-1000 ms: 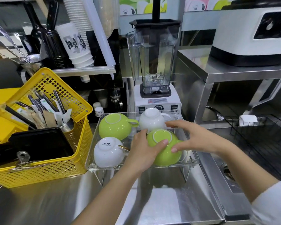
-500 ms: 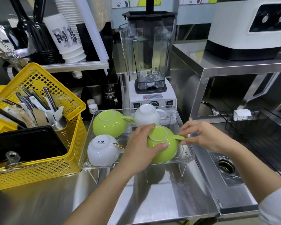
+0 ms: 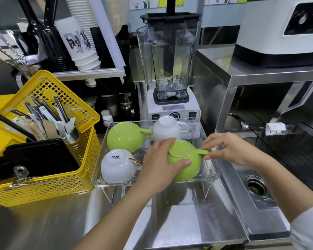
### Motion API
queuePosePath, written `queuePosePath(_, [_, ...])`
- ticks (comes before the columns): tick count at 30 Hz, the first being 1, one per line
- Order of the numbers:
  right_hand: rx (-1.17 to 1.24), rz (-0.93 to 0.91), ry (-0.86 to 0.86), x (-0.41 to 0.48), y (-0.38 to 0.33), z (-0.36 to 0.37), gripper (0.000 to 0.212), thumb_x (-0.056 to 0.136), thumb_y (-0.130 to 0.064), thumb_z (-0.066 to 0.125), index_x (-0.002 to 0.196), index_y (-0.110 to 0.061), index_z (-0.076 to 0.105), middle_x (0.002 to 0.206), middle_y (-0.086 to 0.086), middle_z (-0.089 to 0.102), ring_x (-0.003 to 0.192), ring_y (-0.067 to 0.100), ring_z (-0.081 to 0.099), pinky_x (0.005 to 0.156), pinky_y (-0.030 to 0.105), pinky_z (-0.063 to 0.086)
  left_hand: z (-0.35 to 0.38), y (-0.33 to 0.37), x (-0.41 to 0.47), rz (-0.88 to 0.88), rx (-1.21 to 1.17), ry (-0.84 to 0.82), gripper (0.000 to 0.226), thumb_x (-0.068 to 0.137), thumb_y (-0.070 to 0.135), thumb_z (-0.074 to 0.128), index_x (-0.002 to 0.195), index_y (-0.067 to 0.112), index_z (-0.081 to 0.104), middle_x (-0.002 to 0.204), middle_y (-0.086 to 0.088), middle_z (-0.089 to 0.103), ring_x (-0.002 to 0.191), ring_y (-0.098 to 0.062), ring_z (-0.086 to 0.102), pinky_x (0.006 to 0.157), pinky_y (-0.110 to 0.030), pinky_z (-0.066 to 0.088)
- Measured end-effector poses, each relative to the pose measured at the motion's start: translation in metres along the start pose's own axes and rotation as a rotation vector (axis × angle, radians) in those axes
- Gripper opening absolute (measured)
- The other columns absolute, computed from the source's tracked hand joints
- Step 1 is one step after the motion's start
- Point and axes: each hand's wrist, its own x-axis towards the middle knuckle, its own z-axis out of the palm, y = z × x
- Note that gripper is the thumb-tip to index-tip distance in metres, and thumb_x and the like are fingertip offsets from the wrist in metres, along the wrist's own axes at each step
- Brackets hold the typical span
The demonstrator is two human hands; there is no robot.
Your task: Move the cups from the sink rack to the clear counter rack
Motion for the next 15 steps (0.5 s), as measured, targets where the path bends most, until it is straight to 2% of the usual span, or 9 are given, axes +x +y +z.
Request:
queuePosePath(4, [-0.036,-0.001,-0.011,0.000,0.000,-0.001,0.023,0.070,-0.008,0.077,0.092,-0.011,0.075,0.088,-0.006,0.062,0.075,-0.013,0.053,0.070,0.000,0.034,0.000,0.000,0.000,-0.005,0.001,-0.001,0.069,0.075,0.045,0.068,0.135,0.027,0.038,0.138,0.003,0.039,0.129,-0.017,0.031,0.107,-0.029,0.024])
queuePosePath(7, [-0.050,0.005,-0.014,0.000,0.001,-0.001,0.024,0.070,-0.012,0.078,0.093,-0.015,0.074,0.095,-0.004,0.065,0.084,-0.002,0.056,0.073,0.001,0.036,-0.001,0.001,-0.001,0.012,0.011,0.000,0.069,0.076,0.045,0.067,0.136,0.026,0.038,0.139,0.004,0.040,0.130,-0.016,0.031,0.108,-0.029,0.024])
queuePosePath(10, [-0.055,0.029,-0.018,0.000,0.000,-0.002,0.026,0.070,-0.017,0.078,0.095,-0.020,0.073,0.099,-0.006,0.065,0.091,0.009,0.058,0.083,0.019,0.040,-0.013,0.003,-0.001,0.023,0.001,-0.006,0.063,0.077,0.045,0.065,0.133,0.025,0.042,0.136,0.004,0.043,0.126,-0.014,0.036,0.106,-0.027,0.029])
queuePosePath(13, [-0.034,0.045,-0.022,-0.002,-0.001,-0.001,0.024,0.070,-0.021,0.078,0.093,-0.024,0.072,0.097,-0.010,0.065,0.092,0.021,0.058,0.084,0.035,0.044,-0.036,0.001,-0.001,0.032,-0.064,0.060,0.050,0.079,0.038,0.066,0.124,0.022,0.051,0.125,0.005,0.053,0.104,-0.005,0.048,0.087,-0.010,0.037])
queuePosePath(15, [-0.018,0.057,0.031,-0.004,-0.003,0.000,0.022,0.070,-0.025,0.077,0.091,-0.028,0.072,0.095,-0.010,0.066,0.091,0.026,0.058,0.085,0.041,0.045,-0.050,0.002,-0.002,0.024,-0.119,0.140,0.040,0.081,0.032,0.066,0.117,0.020,0.056,0.118,0.005,0.059,0.100,-0.005,0.052,0.085,-0.015,0.039])
